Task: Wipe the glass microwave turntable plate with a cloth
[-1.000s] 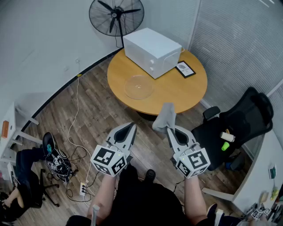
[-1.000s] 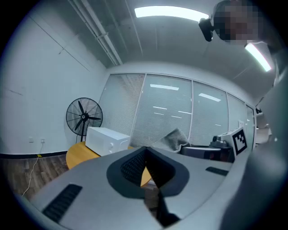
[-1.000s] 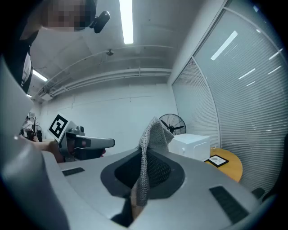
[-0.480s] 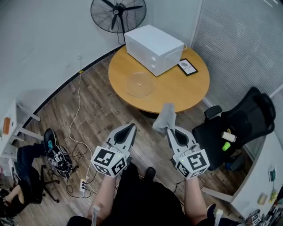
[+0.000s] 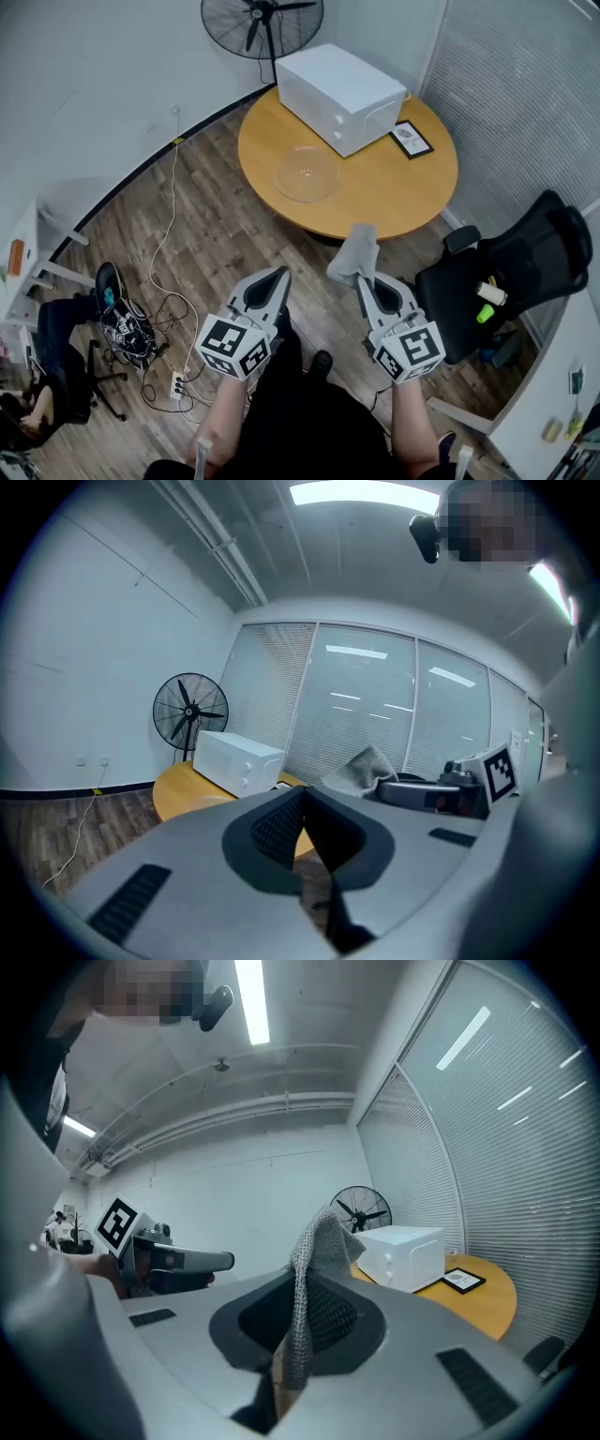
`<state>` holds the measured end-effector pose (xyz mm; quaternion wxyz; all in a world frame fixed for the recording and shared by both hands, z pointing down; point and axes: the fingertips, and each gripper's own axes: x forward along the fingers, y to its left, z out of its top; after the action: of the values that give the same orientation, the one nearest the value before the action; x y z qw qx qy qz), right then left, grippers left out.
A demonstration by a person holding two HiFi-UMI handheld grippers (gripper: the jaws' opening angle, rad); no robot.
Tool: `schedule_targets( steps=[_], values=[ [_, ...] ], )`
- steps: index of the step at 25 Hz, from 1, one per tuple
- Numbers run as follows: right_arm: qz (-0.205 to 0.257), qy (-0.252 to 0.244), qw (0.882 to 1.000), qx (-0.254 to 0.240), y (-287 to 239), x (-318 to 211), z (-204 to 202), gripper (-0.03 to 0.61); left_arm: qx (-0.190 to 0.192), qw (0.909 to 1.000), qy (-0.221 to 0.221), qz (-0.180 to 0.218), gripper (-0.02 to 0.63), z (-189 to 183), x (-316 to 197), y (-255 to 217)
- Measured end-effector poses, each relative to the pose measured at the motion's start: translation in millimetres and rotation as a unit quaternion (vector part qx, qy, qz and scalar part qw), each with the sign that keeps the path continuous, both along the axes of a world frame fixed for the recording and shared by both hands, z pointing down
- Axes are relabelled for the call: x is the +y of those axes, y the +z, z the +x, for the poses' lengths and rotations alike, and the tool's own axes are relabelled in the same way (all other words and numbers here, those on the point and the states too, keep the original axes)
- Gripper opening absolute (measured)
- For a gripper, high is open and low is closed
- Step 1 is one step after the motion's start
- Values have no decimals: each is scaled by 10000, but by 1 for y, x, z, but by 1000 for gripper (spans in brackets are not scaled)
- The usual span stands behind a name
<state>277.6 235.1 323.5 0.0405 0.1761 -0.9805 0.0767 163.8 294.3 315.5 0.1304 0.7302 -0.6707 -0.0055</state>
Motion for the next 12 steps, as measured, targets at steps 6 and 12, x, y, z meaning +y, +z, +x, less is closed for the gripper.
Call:
schedule_targets(
  steps=[6, 12],
  values=[
    [2, 3, 9999, 156, 4, -17, -36, 20, 92, 10000, 34, -13, -6, -36, -19, 9],
    [52, 73, 9995, 311, 2, -52, -84, 20, 93, 9999, 142, 21, -6, -83, -57, 9]
  ],
)
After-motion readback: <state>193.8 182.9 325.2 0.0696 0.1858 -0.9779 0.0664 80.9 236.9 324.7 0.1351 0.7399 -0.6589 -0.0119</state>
